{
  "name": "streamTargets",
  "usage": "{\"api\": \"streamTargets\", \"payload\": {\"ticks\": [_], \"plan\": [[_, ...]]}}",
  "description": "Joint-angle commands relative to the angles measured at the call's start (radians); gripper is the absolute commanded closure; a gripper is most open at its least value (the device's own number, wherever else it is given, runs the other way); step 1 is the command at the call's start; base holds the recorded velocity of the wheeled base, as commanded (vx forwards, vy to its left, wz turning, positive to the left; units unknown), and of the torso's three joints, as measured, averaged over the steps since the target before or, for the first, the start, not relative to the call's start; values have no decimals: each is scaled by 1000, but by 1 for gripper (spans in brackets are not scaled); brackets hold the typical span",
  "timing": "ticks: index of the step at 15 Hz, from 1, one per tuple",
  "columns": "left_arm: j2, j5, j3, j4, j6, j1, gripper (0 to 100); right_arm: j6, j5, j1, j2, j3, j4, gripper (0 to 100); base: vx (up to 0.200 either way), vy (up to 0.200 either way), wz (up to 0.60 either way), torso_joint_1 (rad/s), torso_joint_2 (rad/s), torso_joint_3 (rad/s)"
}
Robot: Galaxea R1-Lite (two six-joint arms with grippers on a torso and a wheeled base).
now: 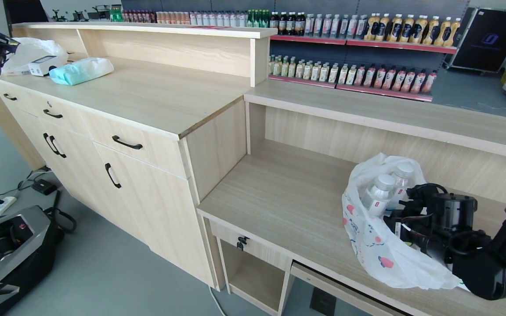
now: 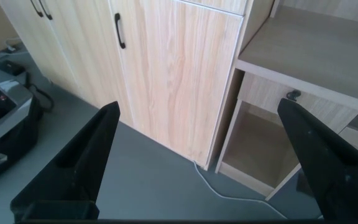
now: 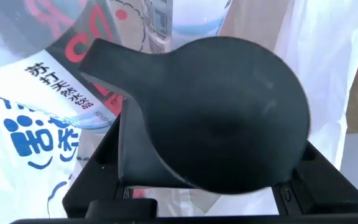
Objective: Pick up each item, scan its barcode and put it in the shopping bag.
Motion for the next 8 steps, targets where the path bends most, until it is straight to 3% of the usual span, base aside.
{"api": "streamTargets", "payload": {"ticks": [1, 7, 8], "plan": [[0, 1, 0, 0, 0, 0, 0, 0, -1, 1, 19, 1, 0, 100, 0, 0, 0, 0, 0, 0], [0, 1, 0, 0, 0, 0, 0, 2, -1, 2, 32, 1, 0, 100, 0, 0, 0, 0, 0, 0], [0, 1, 0, 0, 0, 0, 0, 2, -1, 2, 33, 1, 0, 0, 0, 0, 0, 0, 0, 0]]}}
